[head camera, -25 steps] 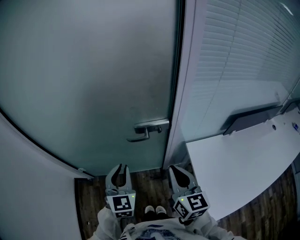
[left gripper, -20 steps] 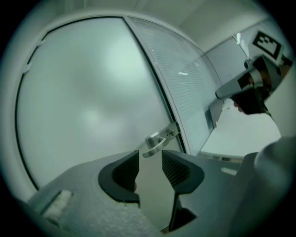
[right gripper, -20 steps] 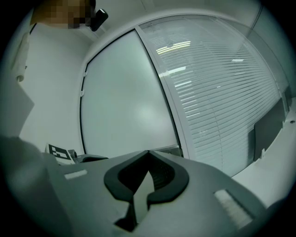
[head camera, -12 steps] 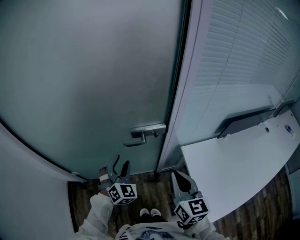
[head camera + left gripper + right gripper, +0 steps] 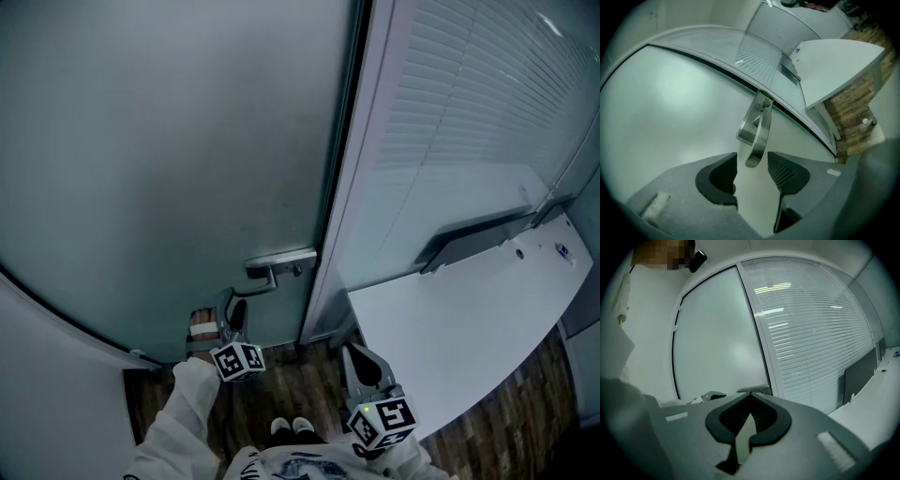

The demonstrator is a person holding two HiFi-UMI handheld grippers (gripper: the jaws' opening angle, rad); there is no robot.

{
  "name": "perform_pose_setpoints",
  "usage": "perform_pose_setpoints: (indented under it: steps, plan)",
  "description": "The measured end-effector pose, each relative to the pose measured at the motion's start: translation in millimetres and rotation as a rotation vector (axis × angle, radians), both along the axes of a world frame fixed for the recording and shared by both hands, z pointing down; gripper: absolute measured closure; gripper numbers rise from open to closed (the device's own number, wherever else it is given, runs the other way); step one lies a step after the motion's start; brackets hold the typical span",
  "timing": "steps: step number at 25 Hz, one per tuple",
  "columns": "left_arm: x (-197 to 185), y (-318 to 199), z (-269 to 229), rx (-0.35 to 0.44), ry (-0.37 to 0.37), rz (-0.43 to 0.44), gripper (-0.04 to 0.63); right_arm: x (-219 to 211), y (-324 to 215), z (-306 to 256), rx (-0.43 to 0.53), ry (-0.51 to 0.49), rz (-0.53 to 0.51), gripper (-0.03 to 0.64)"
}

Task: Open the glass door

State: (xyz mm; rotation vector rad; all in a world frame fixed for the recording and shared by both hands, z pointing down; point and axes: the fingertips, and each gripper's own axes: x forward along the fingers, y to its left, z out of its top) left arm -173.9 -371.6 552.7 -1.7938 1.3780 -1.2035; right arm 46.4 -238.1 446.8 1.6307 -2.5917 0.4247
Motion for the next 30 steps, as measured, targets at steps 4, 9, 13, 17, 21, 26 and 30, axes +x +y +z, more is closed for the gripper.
perform_pose_setpoints:
  steps: [4, 9, 13, 17, 21, 26, 30]
  plan:
    - [4.8, -9.8, 6.2, -0.008, -0.066, 0.022, 0.402, -2.1, -1.9, 2.4, -0.007, 0.001, -0.005, 0.612]
    - [6.2, -18.6, 12.1, 0.011, -0.088, 0.018, 0.439, -6.1, -3.9, 4.8, -0.014, -0.002, -0.015, 0.612]
    - [4.8, -16.1, 5.6, 0.021, -0.087, 0.006, 0.453, -7.3, -6.2, 7.0, -0.021, -0.004, -0.019, 0.612]
    - [4.7, -17.5, 7.9, 0.044, -0.038, -0.047, 0.454, -11.2, -10.3, 14.2, -0.042, -0.012, -0.034, 0.612]
    - [4.9, -21.1, 35.5, 0.021, 0.106, -0.123, 0.466, -16.8, -13.5, 17.6, -0.053, -0.016, -0.055, 0.612]
    - [7.8, -17.8, 40.5, -0.003, 0.218, -0.194, 0.471, -15.3, -14.0, 22.8, -0.068, -0.017, -0.058, 0.612]
    - [8.9, -6.5, 40.0, -0.009, 0.22, -0.189, 0.469, -10.7, -11.0, 26.1, -0.076, -0.026, -0.051, 0.612]
